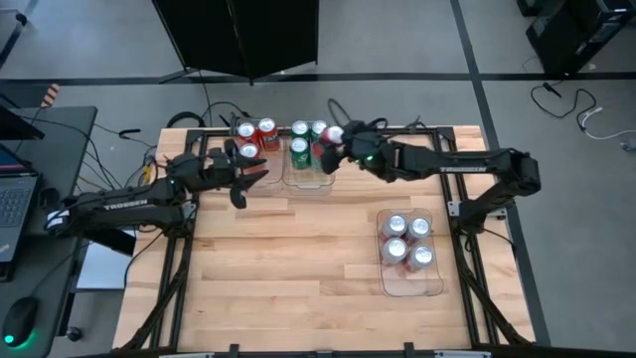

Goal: Sort soda cans
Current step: Put the red soda can into the top left transparent bin

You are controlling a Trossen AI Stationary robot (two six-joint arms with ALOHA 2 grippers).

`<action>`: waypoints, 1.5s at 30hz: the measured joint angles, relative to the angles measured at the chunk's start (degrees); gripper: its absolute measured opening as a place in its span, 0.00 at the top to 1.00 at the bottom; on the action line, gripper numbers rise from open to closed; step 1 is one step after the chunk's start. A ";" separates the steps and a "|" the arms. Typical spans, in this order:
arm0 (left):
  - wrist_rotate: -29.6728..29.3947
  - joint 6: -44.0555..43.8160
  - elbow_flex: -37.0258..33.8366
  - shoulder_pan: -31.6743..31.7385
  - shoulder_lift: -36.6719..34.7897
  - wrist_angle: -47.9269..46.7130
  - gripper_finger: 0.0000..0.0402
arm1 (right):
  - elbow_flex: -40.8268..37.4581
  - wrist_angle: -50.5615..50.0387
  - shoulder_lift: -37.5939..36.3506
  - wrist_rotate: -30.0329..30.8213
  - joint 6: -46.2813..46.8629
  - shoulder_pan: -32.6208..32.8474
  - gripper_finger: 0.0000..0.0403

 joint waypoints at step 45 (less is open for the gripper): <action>-6.23 3.04 0.00 0.04 -13.18 -0.32 0.61 | 41.57 4.02 51.76 -8.54 -10.99 -3.46 0.28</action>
